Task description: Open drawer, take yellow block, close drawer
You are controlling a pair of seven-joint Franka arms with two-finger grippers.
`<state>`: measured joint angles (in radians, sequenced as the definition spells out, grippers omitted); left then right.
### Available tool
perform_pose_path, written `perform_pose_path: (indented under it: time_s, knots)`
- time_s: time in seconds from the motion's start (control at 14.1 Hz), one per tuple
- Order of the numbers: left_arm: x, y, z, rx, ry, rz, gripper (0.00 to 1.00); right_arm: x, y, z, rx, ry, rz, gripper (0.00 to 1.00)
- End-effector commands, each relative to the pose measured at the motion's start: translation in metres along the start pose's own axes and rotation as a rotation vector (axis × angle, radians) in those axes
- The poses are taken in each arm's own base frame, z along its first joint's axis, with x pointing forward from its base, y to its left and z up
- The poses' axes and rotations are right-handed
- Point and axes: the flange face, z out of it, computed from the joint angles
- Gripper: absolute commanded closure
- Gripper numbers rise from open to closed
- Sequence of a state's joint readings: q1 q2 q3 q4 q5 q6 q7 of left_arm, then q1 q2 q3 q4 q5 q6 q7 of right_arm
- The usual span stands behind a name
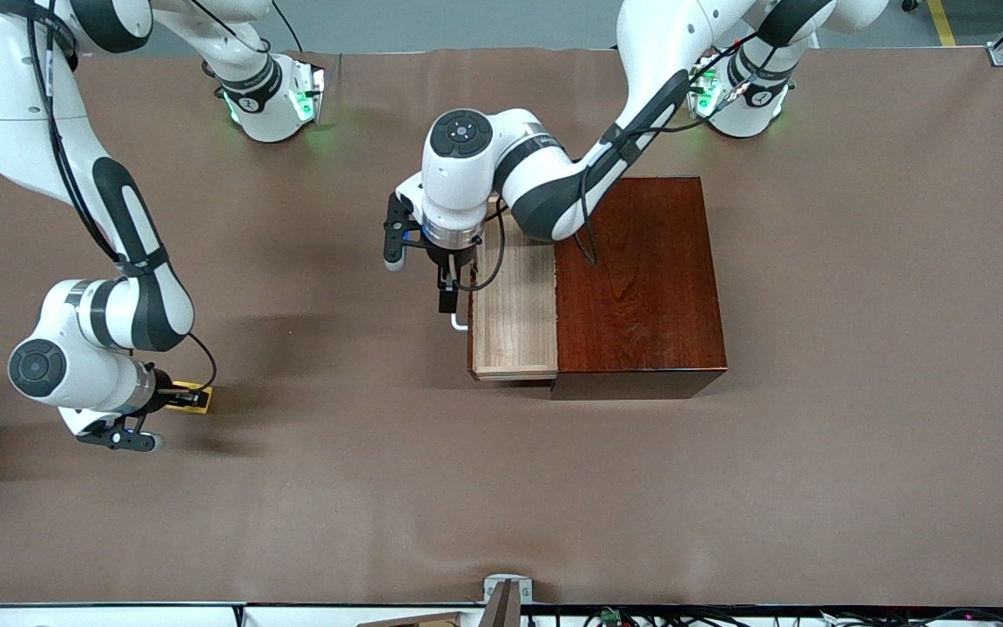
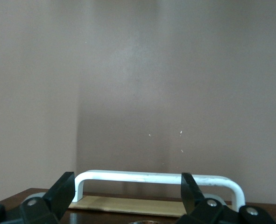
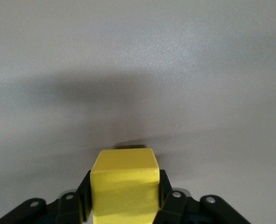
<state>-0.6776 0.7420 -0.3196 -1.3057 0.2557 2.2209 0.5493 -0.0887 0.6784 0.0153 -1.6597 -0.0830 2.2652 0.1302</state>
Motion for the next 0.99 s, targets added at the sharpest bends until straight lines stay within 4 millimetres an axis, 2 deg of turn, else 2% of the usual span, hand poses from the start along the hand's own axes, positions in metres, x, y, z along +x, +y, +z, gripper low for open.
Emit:
perform_pose_path:
  time_s: [0.0,0.07,0.14,0.5,0.71,0.92]
  knots:
    - [0.003,-0.002,0.003,0.005,0.006,0.014,0.0,-0.001,0.004,0.006,0.0,0.006,-0.011,0.21]
    - [0.003,-0.001,0.002,-0.008,0.011,0.0,0.0,-0.001,0.003,0.006,0.001,0.006,-0.011,0.07]
    - [0.003,0.0,0.001,-0.036,0.022,-0.023,0.0,-0.001,0.003,0.006,0.0,0.006,-0.012,0.0]
    - [-0.004,0.005,0.005,-0.102,-0.029,-0.031,0.0,-0.001,0.003,-0.006,0.0,0.012,-0.009,0.0]
    - [-0.003,0.008,0.005,-0.122,-0.038,-0.036,0.0,0.0,0.015,-0.017,0.0,0.016,0.009,0.0]
    - [-0.007,0.008,0.003,-0.126,-0.066,-0.024,0.0,-0.004,0.013,-0.045,-0.003,0.003,0.005,0.0]
